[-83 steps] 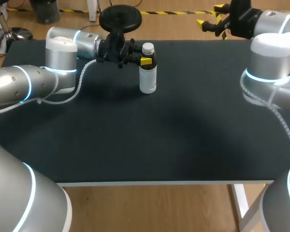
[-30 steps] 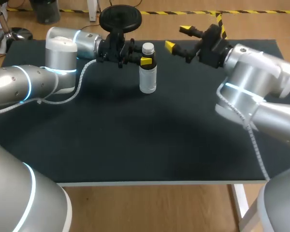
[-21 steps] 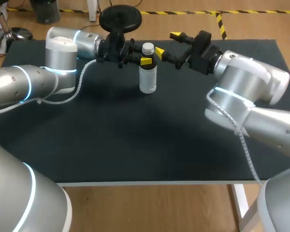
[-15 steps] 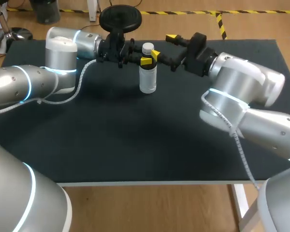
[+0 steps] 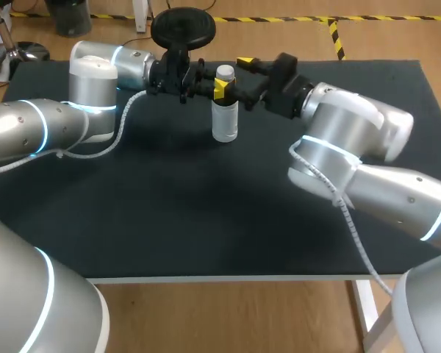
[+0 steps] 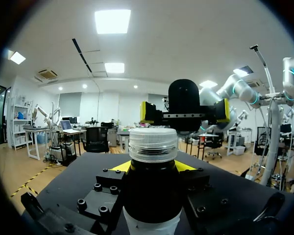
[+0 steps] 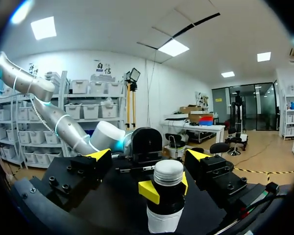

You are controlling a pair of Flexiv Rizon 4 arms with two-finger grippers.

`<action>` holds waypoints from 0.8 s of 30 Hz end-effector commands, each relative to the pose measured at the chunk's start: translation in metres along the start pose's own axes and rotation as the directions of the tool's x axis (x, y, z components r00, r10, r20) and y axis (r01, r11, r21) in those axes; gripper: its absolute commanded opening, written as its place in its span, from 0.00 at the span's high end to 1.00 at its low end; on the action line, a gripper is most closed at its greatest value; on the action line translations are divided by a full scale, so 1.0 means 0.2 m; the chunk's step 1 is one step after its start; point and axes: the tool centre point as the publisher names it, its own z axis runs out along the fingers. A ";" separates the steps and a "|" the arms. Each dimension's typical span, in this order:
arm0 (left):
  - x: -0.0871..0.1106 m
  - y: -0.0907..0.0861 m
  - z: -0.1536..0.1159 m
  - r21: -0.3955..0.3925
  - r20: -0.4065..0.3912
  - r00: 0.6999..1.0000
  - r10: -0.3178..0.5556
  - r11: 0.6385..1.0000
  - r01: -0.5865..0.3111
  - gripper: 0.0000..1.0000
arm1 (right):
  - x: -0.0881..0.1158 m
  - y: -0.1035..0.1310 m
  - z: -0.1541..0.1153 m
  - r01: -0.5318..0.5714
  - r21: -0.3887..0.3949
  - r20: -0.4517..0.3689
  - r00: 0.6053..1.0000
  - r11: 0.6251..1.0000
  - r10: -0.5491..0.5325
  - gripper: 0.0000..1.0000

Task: Unscrew the bottle cap

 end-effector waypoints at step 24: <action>0.01 -0.01 0.00 -0.004 0.004 1.000 0.000 1.000 0.000 1.00 | -0.05 -0.10 0.12 -0.014 0.034 -0.013 1.000 0.999 0.014 0.00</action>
